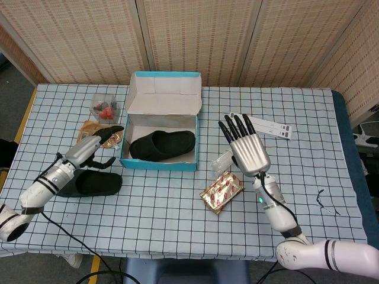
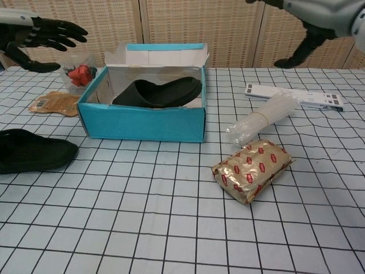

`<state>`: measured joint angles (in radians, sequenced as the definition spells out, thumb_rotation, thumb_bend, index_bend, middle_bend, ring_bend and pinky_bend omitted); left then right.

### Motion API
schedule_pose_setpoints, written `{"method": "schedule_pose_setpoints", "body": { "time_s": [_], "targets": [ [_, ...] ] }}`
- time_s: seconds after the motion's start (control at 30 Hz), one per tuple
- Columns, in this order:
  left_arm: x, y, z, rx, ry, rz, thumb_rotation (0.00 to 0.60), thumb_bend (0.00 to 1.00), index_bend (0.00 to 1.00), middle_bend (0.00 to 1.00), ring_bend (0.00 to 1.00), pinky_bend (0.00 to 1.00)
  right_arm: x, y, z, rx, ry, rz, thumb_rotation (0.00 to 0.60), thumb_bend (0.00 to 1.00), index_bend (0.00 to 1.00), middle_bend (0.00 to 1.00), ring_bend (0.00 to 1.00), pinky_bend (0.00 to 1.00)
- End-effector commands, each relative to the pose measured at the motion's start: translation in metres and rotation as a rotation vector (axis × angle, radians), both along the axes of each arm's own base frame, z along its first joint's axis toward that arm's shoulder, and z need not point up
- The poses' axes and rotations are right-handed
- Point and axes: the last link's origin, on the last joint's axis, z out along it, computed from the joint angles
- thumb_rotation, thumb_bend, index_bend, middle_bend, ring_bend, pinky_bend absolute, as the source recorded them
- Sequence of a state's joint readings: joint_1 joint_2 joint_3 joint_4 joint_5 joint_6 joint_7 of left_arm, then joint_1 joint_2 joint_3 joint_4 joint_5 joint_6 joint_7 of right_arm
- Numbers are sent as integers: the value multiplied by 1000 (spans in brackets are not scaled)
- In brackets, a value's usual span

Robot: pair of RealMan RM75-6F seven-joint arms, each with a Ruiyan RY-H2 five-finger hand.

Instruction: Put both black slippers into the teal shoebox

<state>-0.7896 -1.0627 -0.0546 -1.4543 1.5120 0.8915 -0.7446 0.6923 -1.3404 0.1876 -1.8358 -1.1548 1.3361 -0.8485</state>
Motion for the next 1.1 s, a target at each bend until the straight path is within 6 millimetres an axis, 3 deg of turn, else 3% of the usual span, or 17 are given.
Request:
{"method": "schedule_pose_setpoints", "body": {
  "time_s": [0.03, 0.23, 0.4, 0.63, 1.1],
  "targets": [
    [-33, -63, 4, 43, 48, -4, 600, 419, 0, 0, 0, 29, -82, 107, 21, 16, -67, 9, 600, 142, 0, 0, 0, 0],
    [-70, -110, -11, 122, 134, 39, 600, 378, 0, 0, 0, 29, -130, 166, 16, 76, -108, -93, 600, 142, 0, 0, 0, 0],
    [-95, -127, -24, 122, 234, 108, 600, 364, 0, 0, 0, 26, -155, 189, 16, 93, -155, -157, 600, 141, 0, 0, 0, 0],
    [-119, -124, -35, 187, 362, 167, 600, 335, 0, 0, 0, 20, -168, 198, 23, 81, -203, -171, 600, 141, 0, 0, 0, 0],
    [-139, -94, -61, 163, 305, 260, 600, 272, 0, 0, 0, 27, -163, 200, 29, 75, -262, -153, 600, 141, 0, 0, 0, 0]
  ]
}}
